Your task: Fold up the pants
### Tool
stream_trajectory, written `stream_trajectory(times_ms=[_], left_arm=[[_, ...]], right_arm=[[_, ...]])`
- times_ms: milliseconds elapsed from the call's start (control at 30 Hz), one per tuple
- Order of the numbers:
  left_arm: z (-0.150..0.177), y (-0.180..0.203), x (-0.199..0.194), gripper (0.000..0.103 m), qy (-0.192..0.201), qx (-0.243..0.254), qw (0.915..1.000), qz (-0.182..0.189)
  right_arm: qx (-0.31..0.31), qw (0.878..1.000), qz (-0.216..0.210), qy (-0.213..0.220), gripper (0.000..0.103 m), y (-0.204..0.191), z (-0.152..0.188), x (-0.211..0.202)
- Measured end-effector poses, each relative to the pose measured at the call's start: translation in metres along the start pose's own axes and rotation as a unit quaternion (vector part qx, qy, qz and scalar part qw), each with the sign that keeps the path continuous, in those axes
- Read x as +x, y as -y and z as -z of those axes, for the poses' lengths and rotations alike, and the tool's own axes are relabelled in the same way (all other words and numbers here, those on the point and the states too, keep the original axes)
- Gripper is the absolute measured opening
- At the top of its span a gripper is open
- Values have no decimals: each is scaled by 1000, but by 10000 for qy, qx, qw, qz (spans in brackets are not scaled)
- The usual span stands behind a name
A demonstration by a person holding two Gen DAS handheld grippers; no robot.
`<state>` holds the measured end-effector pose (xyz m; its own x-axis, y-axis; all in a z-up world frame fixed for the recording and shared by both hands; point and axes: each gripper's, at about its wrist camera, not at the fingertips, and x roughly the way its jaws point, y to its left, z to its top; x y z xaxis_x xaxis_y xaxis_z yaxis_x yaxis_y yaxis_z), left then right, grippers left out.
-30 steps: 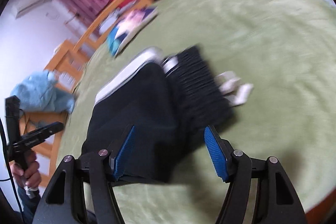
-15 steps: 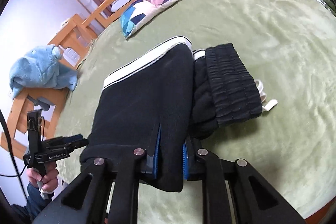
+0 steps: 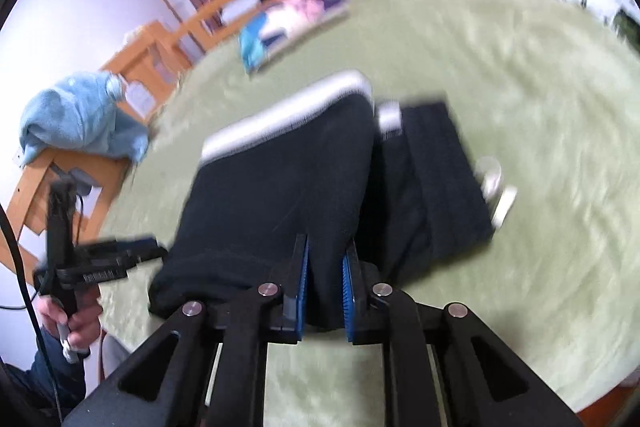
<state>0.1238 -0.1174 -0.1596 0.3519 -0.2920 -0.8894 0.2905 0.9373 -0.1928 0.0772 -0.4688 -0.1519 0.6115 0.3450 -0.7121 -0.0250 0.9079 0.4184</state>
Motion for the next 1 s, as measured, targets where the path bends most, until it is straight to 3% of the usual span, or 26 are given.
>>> stream_trajectory(times_ms=[100, 167, 267, 333, 400, 533, 633, 733, 800, 867, 933, 1000], left_arm=[[0, 4, -12, 49, 152, 33, 9998, 159], [0, 7, -15, 49, 228, 58, 9995, 216], [2, 13, -7, 49, 186, -24, 9989, 437], [4, 20, 7, 49, 23, 6, 9991, 418], [8, 25, 19, 49, -194, 38, 9990, 407], [28, 36, 18, 49, -102, 285, 9992, 275], [55, 46, 43, 49, -487, 354, 9981, 151], [71, 62, 41, 50, -226, 912, 9952, -261], [69, 62, 26, 50, -195, 999, 9947, -135], [69, 55, 5, 55, -35, 930, 9952, 290], [76, 54, -6, 59, 97, 938, 9947, 406], [84, 62, -11, 59, 378, 920, 9949, 170]], right_arm=[[319, 9987, 24, 401, 13, 15, -21, -23], [363, 9968, 467, 531, 13, 34, -23, -29], [684, 9944, 802, -100, 16, 72, -5, 1], [715, 9920, 960, -410, 26, 80, 10, 18], [585, 9915, 1097, -374, 26, 76, 18, 18], [370, 9937, 1042, 194, 31, 60, 16, -10], [179, 9906, 1327, -271, 31, 61, 30, 17], [286, 9885, 1346, -634, 31, 67, 44, 38], [288, 9894, 1328, -521, 31, 66, 42, 27], [344, 9914, 1224, -308, 33, 63, 35, 10], [306, 9937, 1072, -145, 53, 61, 28, -3], [283, 9930, 1147, 53, 57, 58, 25, -8]])
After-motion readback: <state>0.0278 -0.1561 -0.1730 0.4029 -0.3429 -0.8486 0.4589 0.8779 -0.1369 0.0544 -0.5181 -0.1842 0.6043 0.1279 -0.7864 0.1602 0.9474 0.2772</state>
